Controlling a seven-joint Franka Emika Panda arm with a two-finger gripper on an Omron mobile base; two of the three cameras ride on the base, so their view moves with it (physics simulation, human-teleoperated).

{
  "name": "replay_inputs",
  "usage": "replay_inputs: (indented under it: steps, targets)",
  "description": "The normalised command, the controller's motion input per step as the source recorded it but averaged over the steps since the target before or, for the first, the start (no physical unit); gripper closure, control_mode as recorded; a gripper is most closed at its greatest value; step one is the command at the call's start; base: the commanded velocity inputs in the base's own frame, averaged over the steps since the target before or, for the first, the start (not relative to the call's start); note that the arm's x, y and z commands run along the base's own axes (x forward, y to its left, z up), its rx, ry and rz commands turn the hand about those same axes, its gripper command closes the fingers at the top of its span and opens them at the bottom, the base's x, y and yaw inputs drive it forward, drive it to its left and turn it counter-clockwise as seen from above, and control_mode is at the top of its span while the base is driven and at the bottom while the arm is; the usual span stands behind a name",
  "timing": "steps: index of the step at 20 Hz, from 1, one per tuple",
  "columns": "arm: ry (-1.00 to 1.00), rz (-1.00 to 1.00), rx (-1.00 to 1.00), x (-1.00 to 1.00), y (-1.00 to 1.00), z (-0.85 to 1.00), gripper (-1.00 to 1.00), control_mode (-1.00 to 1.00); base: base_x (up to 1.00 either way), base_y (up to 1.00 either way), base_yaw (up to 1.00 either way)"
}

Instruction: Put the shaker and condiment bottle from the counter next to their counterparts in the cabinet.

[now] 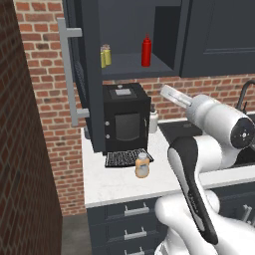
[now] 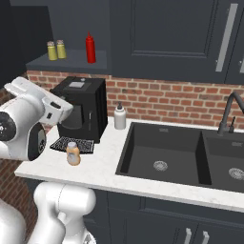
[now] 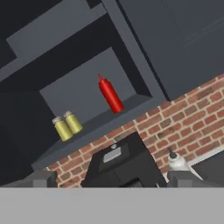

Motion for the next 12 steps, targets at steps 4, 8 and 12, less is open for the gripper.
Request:
replay_inputs:
  steps: [4, 8, 12]
  targets:
    - [0.10, -0.03, -0.02, -0.02, 0.12, -0.31, -1.00, -1.00, 0.00, 0.00, 0.00]
    - [0.04, 0.05, -0.01, -0.01, -0.14, -0.19, -1.00, -1.00, 0.00, 0.00, 0.00]
    - [0.10, 0.03, 0.00, -0.11, -0.46, -0.01, -1.00, -1.00, 0.00, 0.00, 0.00]
